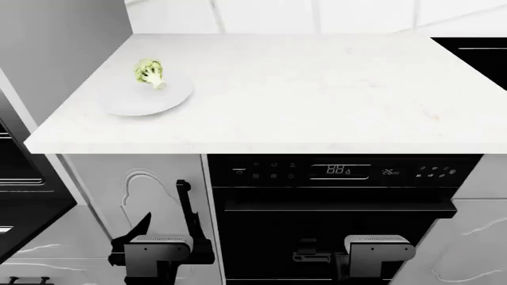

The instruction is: Place the broccoli on the top rack of the oven.

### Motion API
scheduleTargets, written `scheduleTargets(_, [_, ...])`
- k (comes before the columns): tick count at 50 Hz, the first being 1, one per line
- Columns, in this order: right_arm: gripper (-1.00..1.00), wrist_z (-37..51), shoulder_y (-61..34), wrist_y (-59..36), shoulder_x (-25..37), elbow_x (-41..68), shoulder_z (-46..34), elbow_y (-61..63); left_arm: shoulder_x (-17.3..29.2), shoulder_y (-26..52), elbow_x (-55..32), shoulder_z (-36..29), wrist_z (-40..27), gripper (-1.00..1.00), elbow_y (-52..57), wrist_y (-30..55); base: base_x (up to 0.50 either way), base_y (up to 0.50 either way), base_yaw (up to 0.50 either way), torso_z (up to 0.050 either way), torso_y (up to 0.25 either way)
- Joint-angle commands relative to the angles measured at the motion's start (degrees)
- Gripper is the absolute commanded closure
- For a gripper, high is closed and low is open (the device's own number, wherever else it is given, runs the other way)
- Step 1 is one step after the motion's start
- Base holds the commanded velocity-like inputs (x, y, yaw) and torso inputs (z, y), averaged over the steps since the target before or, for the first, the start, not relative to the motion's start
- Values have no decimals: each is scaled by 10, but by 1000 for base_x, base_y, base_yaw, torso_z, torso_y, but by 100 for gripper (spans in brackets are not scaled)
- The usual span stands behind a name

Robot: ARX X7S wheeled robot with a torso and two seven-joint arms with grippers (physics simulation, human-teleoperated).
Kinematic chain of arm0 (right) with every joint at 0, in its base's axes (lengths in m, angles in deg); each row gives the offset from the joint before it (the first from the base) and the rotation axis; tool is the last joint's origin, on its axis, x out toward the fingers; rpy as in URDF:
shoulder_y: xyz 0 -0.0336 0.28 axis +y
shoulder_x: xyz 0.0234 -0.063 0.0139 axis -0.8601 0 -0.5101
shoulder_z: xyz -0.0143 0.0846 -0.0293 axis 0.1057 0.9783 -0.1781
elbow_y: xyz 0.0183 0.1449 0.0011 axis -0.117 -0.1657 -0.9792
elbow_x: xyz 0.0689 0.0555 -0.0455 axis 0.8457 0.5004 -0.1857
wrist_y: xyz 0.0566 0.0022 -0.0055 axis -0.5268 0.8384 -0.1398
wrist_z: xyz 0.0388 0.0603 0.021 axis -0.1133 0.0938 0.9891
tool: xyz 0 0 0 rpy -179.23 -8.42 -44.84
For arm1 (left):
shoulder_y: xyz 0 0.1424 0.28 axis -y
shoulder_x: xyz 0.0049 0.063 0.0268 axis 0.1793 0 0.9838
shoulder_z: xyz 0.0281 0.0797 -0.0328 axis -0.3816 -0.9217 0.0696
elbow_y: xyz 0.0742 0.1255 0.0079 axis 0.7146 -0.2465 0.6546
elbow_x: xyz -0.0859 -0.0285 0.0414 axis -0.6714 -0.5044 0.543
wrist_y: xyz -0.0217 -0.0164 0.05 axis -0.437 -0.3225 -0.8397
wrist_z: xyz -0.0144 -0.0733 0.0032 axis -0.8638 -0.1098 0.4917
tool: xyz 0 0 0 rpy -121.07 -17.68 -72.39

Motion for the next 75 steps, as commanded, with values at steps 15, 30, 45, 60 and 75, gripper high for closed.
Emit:
scheduleTargets(15, [-100,43,0,-2,30,23,-37,-1,30,4,-28,-36,-39,-100,-4,2,0,45,0,0,0])
scheduleTargets(30, [-100,58,0,-1,42,36,-51,1,42,7,-40,-50,-53,-100,-8,2,0,499,0,0,0])
scheduleTargets(45, [-100,70,-2,0,51,44,-62,-1,52,7,-47,-62,-67,-100,-5,4,0,500,0,0,0])
scheduleTargets(60, [-100,80,-3,4,60,55,-72,-1,60,7,-65,-70,-74,-100,-2,1,0,55,0,13,0])
scheduleTargets(75, [-100,89,-4,6,67,64,-80,-3,67,8,-74,-79,-82,-100,-3,3,0,0,0,50,2])
